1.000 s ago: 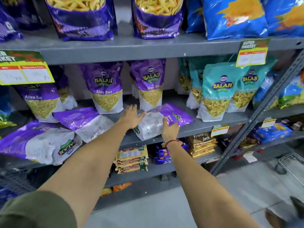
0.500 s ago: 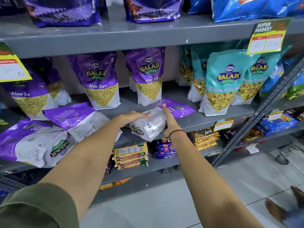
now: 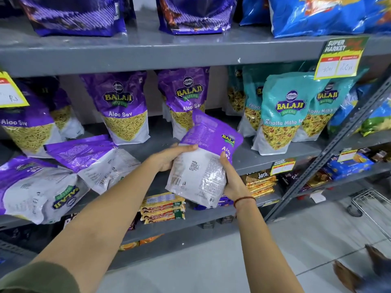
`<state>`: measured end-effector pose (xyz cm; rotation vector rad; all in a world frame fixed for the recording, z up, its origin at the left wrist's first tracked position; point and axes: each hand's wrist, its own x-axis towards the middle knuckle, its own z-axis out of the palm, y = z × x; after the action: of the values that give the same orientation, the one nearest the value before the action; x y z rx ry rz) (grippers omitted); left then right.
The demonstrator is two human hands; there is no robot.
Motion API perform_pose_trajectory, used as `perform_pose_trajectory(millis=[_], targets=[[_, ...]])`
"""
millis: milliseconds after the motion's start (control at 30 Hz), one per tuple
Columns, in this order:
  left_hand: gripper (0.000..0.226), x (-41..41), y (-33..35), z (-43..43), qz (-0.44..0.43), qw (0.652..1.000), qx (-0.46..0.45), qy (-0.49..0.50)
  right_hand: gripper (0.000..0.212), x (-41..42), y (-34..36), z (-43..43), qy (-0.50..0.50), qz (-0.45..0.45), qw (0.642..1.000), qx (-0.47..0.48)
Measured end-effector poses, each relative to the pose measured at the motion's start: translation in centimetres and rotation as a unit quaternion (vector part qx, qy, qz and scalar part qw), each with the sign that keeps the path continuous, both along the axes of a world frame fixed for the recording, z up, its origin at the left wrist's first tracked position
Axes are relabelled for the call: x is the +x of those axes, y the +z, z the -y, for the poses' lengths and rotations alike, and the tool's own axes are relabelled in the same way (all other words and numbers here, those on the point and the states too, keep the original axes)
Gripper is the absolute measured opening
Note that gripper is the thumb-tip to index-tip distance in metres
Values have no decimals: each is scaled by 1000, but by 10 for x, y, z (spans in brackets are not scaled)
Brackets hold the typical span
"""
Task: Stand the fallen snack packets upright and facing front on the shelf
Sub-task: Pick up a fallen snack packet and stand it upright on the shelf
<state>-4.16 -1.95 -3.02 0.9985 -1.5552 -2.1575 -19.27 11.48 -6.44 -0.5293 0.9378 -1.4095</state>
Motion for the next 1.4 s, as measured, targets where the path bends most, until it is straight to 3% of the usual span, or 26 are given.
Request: perform_pose_trajectory(millis=[200, 333, 467, 667, 800, 967, 1067, 1133, 1200, 1267, 1333, 1400], targets=[[22, -12, 42, 11, -92, 984, -123, 87, 65, -28, 40, 29, -83, -203, 971, -96], [24, -12, 76, 16, -90, 959, -230, 142, 47, -42, 68, 49, -103, -274, 945, -149], [8, -11, 81, 19, -88, 939, -279, 183, 32, -50, 91, 70, -126, -319, 924, -170], [5, 3, 99, 31, -100, 915, -284, 270, 15, -61, 130, 88, -124, -323, 919, -187], [32, 7, 106, 32, -97, 914, -270, 288, 17, -63, 143, 100, -119, -316, 920, -199], [16, 12, 101, 28, -65, 918, -265, 287, 19, -65, 128, 99, -112, -305, 928, -181], [28, 13, 78, 12, -41, 876, -333, 346, 20, -65, 94, 92, -72, -290, 944, -138], [35, 12, 45, -9, 6, 821, -393, 414, 17, -62, 64, 84, -20, -314, 945, -92], [18, 12, 11, -36, 38, 776, -462, 427, 21, -55, 42, 74, 9, -340, 938, -65], [4, 4, -21, -61, 85, 798, -468, 369, 23, -49, 26, 65, -20, -343, 938, -49], [22, -10, -51, -83, 144, 836, -443, 288, 24, -43, 14, 58, -77, -347, 934, -43], [51, -22, -70, -98, 176, 848, -432, 251, 28, -30, 9, 51, -145, -385, 911, -29]])
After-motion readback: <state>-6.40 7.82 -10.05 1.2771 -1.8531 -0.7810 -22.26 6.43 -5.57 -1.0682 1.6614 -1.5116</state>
